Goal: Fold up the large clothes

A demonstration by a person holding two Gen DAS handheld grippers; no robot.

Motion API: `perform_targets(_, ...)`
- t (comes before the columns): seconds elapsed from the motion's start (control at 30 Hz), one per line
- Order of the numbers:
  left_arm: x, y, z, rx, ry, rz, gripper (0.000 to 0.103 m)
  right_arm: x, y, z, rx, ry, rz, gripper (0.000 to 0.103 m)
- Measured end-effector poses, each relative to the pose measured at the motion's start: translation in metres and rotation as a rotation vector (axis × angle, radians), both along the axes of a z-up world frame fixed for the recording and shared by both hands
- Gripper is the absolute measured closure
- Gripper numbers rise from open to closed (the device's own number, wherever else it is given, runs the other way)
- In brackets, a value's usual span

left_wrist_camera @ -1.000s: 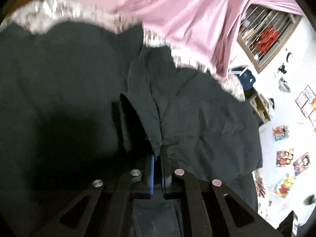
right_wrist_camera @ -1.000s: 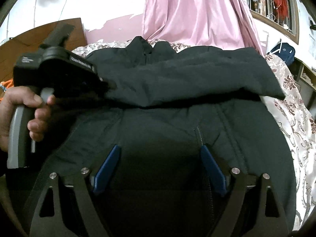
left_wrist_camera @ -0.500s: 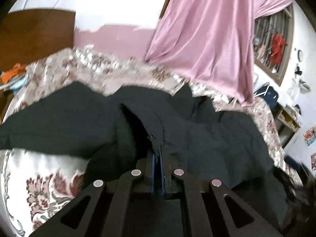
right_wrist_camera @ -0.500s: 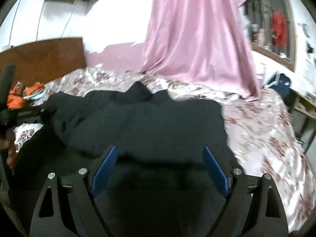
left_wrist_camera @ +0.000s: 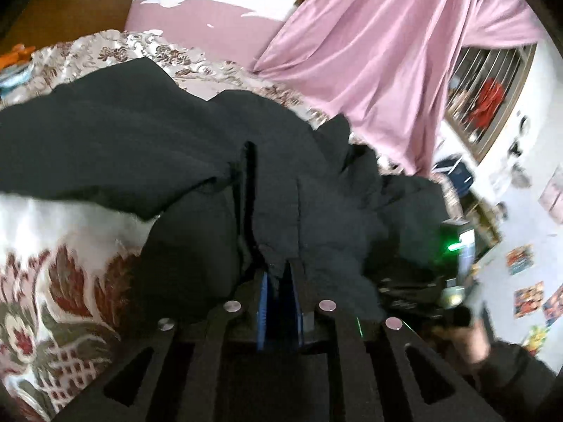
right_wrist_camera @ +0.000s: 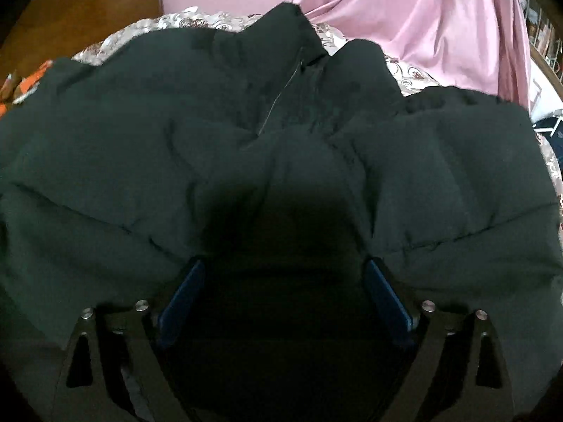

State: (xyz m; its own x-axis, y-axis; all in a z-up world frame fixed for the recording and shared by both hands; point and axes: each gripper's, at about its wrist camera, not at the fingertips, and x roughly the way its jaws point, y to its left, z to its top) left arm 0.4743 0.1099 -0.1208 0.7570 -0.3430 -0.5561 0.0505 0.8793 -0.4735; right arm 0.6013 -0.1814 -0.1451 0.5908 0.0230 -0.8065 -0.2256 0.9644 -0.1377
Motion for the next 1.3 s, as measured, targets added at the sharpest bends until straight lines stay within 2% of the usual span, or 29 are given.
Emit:
perform_targets(0.07,-0.006,0.006,0.001,-0.048,-0.025,0.009,0.086,0.003,0.003,-0.007,-0.007,0.006,-0.006,0.011)
perform_targets(0.13,-0.016,0.017,0.004,-0.103,-0.047,0.032,0.072,0.005,0.005,-0.009,0.003,-0.002,-0.006,0.011)
perform_targets(0.17,-0.02,0.023,0.006,-0.13,-0.056,0.035,0.051,0.003,0.004,-0.009,0.012,-0.008,-0.006,0.011)
perform_targets(0.2,-0.027,0.032,0.009,-0.163,-0.067,0.049,0.023,-0.001,0.003,-0.008,0.026,-0.021,-0.004,0.01)
perform_targets(0.27,-0.039,0.051,0.016,-0.218,-0.111,0.093,0.008,-0.006,0.002,-0.006,0.037,-0.041,0.0,0.009)
perform_targets(0.3,-0.044,0.061,0.019,-0.228,-0.123,0.122,0.006,-0.009,0.004,-0.006,0.032,-0.056,0.0,0.009)
perform_targets(0.43,-0.059,0.115,0.023,-0.22,-0.06,0.23,0.003,-0.017,0.01,-0.003,-0.039,-0.131,-0.037,0.009)
perform_targets(0.6,-0.074,0.196,0.013,-0.246,0.026,0.427,0.0,-0.034,0.011,0.014,-0.043,-0.254,-0.051,0.009)
perform_targets(0.7,-0.076,0.248,-0.003,-0.322,0.074,0.541,0.0,-0.052,0.008,0.025,-0.05,-0.373,-0.085,0.009)
perform_targets(0.8,-0.076,0.289,-0.021,-0.472,0.086,0.656,0.0,-0.073,0.01,0.034,-0.084,-0.485,-0.108,0.007)
perform_targets(0.83,-0.073,0.296,-0.024,-0.491,0.083,0.695,0.0,-0.077,0.014,0.035,-0.104,-0.517,-0.109,0.007)
perform_targets(0.9,-0.062,0.305,-0.033,-0.519,0.106,0.742,0.0,-0.086,0.017,0.038,-0.137,-0.551,-0.099,0.007)
perform_targets(1.0,-0.043,0.312,-0.051,-0.606,0.169,0.757,0.0,-0.09,0.03,0.042,-0.194,-0.568,-0.066,0.006)
perform_targets(1.2,-0.025,0.311,-0.05,-0.589,0.157,0.755,0.002,-0.096,0.04,0.045,-0.219,-0.571,-0.04,0.006)
perform_targets(1.27,-0.022,0.314,-0.043,-0.535,0.182,0.783,0.002,-0.098,0.038,0.046,-0.208,-0.57,-0.047,0.005)
perform_targets(1.3,-0.019,0.314,-0.036,-0.467,0.212,0.819,0.002,-0.098,0.035,0.047,-0.199,-0.569,-0.053,0.004)
